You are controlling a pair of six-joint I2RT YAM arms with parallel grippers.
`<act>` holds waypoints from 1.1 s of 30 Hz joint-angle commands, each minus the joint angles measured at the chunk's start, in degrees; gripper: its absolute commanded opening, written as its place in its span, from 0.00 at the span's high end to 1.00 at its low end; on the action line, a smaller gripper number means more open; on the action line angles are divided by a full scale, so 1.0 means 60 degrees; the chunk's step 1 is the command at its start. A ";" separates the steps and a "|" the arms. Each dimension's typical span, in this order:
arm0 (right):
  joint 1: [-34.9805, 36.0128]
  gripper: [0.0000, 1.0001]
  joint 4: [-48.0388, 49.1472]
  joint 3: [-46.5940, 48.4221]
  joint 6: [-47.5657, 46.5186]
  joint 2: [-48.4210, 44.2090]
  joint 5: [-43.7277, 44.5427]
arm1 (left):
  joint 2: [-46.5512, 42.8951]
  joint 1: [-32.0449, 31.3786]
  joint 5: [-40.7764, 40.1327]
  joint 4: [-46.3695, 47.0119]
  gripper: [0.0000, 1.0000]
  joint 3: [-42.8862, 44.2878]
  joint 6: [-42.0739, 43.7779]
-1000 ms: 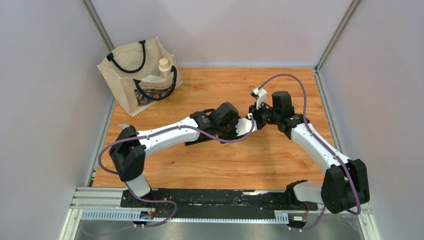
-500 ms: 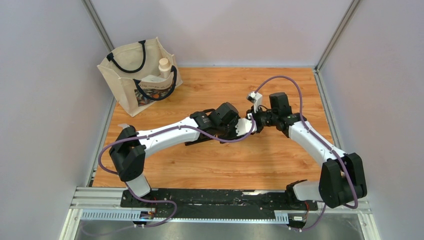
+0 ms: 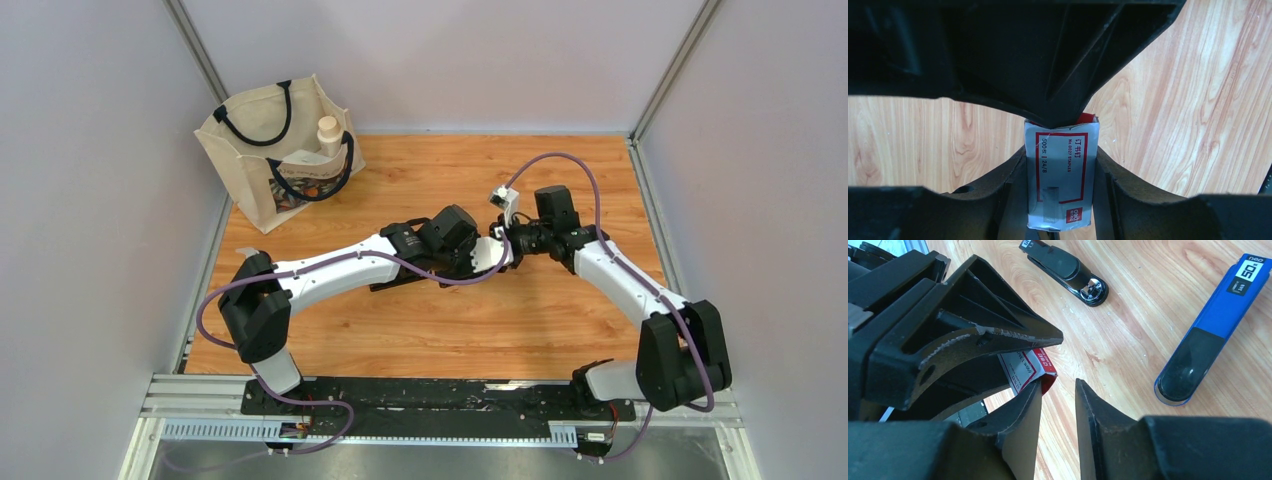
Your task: Load the staples into the stapler
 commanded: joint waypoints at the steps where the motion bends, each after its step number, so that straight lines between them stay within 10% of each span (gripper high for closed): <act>1: 0.0314 0.67 0.0148 0.0303 -0.0059 0.0168 -0.0035 | -0.0184 -0.0019 0.0142 0.0181 0.74 0.0278 -0.0207; 13: 0.0432 0.97 0.0544 0.0069 -0.0235 -0.0432 0.1782 | -0.0140 -0.0019 0.0273 0.0152 0.74 0.0234 -0.0280; 33: 0.0520 1.00 0.0573 0.0127 -0.0338 -0.0476 0.3950 | -0.0096 -0.0019 0.0435 0.0151 0.76 0.0073 -0.0397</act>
